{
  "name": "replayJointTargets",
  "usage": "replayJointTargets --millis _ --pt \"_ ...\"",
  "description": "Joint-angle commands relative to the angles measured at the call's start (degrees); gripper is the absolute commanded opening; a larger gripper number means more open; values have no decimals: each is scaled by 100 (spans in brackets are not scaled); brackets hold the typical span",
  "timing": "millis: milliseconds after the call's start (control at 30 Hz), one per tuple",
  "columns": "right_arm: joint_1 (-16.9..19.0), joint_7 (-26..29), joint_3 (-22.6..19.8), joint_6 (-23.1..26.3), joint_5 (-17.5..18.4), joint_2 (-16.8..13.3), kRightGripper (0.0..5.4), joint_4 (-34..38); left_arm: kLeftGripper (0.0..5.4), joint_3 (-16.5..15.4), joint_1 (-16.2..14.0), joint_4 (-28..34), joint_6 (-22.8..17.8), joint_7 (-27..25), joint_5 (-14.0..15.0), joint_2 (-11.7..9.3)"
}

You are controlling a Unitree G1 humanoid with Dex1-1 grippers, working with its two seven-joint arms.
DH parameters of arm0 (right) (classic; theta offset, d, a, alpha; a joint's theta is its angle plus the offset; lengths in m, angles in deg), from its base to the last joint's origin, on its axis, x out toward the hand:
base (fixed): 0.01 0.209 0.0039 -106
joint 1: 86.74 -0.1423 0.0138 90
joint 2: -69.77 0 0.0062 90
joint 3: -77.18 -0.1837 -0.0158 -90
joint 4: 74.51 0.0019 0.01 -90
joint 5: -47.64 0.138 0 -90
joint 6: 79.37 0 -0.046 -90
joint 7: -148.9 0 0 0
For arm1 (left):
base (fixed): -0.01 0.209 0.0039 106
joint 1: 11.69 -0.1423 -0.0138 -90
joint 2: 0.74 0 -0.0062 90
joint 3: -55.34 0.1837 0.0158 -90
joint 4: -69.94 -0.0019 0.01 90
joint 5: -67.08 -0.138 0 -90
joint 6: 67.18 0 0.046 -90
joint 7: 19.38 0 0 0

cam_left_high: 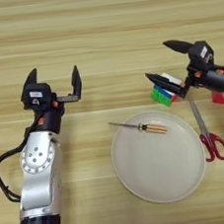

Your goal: Move the objects on the table

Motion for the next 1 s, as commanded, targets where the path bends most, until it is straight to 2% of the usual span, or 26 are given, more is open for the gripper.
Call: replayJointTargets --millis 33,200,333,467,700,1000 --pt "361 400 114 246 259 -330 539 628 540 1 6 -6 -21 10 17 0" --pt "699 715 345 429 363 -570 539 1027 540 11 14 -9 -20 14 16 7" --pt "777 822 553 493 309 -633 539 1125 540 13 14 -9 -16 18 12 7" --pt "750 783 822 543 52 -676 539 1025 540 12 9 2 -17 26 11 10" --pt "661 678 1256 912 -364 -737 539 775 540 16 15 -10 -25 28 14 9" --pt "640 680 1624 1232 -782 -802 539 678 540 36 13 -3 -40 45 13 35"
